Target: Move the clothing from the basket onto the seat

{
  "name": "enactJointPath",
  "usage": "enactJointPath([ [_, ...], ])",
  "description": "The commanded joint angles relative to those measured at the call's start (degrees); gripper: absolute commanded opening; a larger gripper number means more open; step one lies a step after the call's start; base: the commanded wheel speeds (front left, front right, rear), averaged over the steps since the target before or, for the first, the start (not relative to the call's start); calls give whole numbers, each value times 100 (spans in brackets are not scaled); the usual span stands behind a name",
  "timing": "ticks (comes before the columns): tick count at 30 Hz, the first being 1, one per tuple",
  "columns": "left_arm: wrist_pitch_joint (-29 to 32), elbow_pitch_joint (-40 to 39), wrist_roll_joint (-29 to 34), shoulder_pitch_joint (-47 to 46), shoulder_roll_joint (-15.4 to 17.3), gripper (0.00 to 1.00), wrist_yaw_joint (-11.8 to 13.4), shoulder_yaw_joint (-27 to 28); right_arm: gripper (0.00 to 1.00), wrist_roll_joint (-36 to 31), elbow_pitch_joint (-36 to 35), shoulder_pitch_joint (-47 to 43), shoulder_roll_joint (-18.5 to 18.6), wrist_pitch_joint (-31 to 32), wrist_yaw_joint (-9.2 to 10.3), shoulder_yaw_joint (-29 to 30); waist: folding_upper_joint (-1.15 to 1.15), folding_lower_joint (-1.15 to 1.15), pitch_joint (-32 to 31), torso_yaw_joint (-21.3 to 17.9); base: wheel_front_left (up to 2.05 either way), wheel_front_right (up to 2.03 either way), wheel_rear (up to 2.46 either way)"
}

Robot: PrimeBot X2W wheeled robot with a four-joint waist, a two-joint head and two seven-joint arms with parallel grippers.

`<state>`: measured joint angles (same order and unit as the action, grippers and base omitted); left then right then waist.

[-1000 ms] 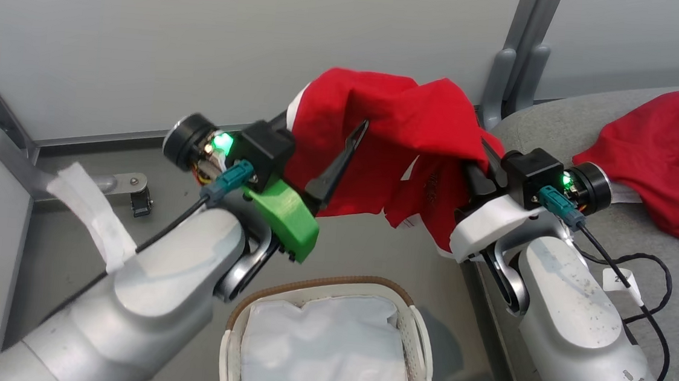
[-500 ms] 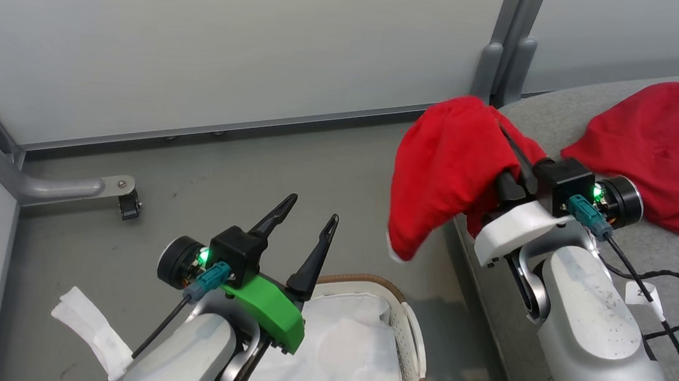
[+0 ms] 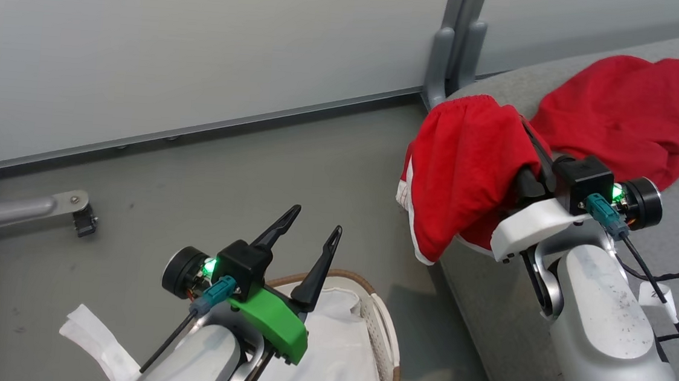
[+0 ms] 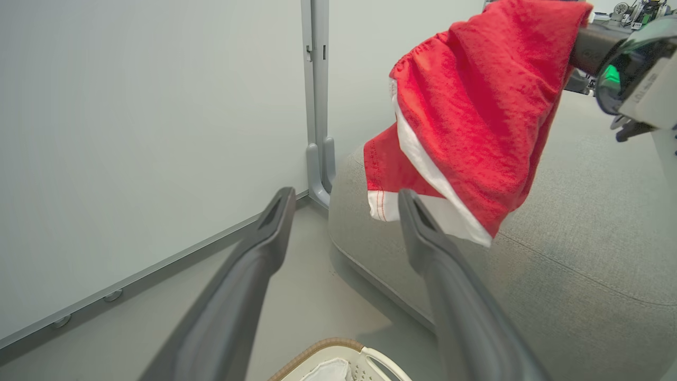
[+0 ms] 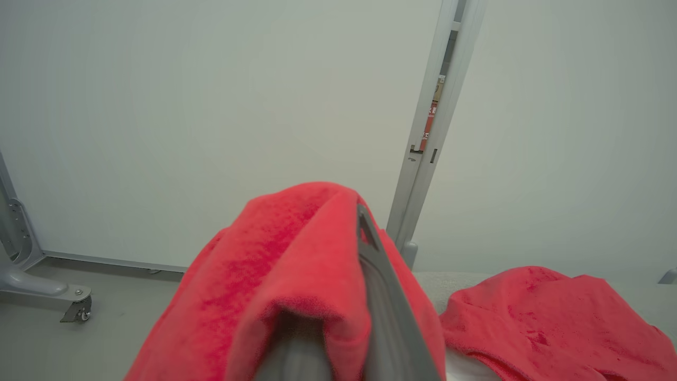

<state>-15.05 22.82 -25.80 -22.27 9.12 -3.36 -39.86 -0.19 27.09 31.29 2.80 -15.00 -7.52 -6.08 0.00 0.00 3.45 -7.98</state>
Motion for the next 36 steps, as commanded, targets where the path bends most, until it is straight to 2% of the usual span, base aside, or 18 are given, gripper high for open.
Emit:
enactJointPath([
  [1, -18, 20, 70, 51, -32, 100, -48, 47, 0, -75, -35, 68, 19, -28, 7, 49, 0, 0, 187, -498, 0, 0, 0],
  [10, -18, 83, 412, -213, -86, 100, -172, 243, 0, -90, -98, 207, 15, -28, 6, 179, 0, 0, 714, -1711, 0, 0, 0],
  [14, -17, 146, 527, -309, -94, 100, -230, 247, 0, -9, -129, 180, 12, -27, 6, 216, 0, 0, 910, -2026, 0, 0, 0],
  [17, -18, 196, 594, -388, -107, 100, -266, 235, 0, 16, -125, 152, 11, -28, 7, 271, 0, 0, 1024, -2111, 0, 0, 0],
  [23, -18, 220, 695, -528, -102, 100, -316, 199, 0, -108, -105, 265, 10, -28, 7, 454, 0, 0, 1279, -1977, 0, 0, 0],
  [28, -18, 144, 761, -680, -86, 100, -339, 188, 0, -303, -88, 633, 103, -28, 7, 674, 0, 0, 1583, -1618, 0, 0, 0],
  [32, -17, 47, 832, -849, -78, 100, -354, 150, 0, -480, -48, 1256, 457, -28, 7, 802, 0, 0, 1877, -1226, 0, 0, 0],
  [36, -12, 9, 919, -1033, -71, 100, -356, 78, 0, -654, 150, 2048, 994, -28, 7, 954, 0, 0, 2180, -787, 0, 0, 0],
])
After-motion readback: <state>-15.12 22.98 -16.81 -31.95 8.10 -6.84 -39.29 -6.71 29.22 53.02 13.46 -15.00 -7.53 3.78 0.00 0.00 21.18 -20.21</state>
